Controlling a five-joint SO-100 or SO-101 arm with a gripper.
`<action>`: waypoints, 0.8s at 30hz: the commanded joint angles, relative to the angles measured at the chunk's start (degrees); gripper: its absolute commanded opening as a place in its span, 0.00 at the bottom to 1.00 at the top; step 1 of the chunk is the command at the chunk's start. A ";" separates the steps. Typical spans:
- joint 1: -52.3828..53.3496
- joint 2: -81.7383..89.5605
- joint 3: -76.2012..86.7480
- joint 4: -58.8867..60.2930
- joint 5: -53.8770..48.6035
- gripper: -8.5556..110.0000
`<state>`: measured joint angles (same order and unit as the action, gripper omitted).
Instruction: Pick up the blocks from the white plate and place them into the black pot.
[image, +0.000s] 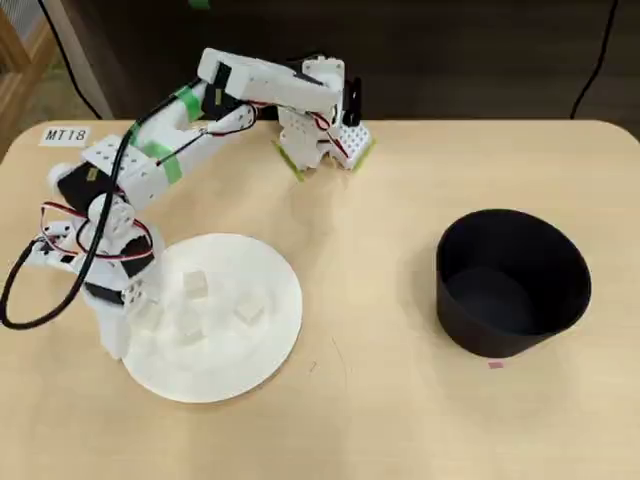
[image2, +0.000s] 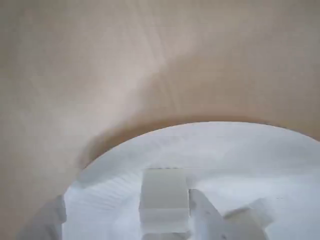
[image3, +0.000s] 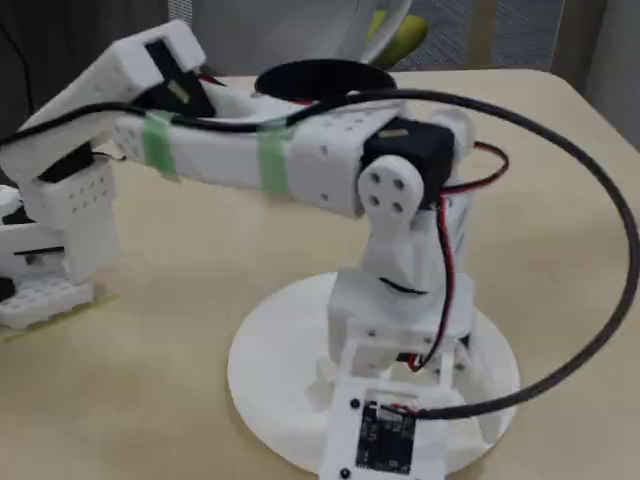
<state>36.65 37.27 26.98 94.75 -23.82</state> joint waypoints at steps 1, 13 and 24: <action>-0.62 -0.09 -3.43 -0.26 -0.18 0.36; -1.93 -4.04 -8.26 0.35 2.11 0.05; -4.13 5.98 -9.67 0.35 3.96 0.05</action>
<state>33.84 35.95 21.18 95.45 -20.92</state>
